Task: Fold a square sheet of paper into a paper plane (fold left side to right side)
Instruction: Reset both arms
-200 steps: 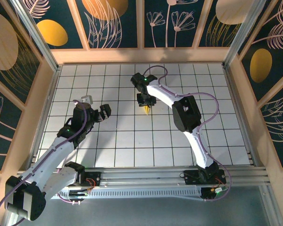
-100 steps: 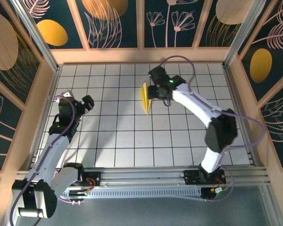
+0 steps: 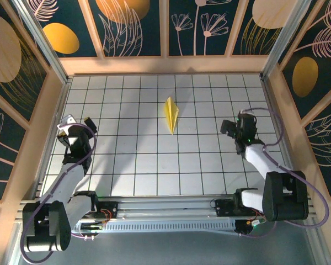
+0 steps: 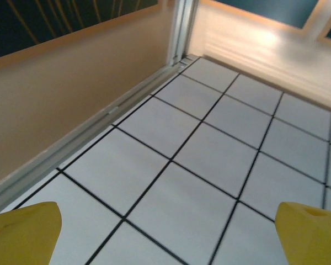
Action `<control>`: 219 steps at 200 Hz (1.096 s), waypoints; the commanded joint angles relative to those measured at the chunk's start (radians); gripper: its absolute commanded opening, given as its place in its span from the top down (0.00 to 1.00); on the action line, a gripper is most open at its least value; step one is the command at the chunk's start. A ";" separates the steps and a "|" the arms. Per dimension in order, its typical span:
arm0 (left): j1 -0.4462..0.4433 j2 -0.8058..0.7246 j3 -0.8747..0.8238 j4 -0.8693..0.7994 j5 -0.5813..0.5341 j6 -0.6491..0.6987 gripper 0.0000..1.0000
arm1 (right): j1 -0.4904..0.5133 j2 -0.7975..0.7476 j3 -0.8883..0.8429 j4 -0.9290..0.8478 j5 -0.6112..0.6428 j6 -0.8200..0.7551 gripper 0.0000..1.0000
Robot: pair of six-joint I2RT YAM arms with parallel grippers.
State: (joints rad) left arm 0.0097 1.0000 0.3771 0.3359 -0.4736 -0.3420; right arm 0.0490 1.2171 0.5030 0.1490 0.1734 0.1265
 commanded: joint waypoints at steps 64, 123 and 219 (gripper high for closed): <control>0.008 0.200 -0.132 0.599 0.061 0.165 0.01 | -0.070 0.284 -0.232 1.045 -0.182 -0.122 0.01; 0.009 0.383 -0.179 0.885 0.191 0.169 0.01 | -0.132 0.352 -0.323 1.262 -0.327 -0.093 0.01; 0.008 0.513 -0.164 0.970 0.312 0.218 0.01 | -0.116 0.351 -0.301 1.221 -0.273 -0.095 0.01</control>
State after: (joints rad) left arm 0.0113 1.5063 0.2024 1.2457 -0.1894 -0.1421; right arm -0.0769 1.5616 0.1905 1.3132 -0.1066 0.0353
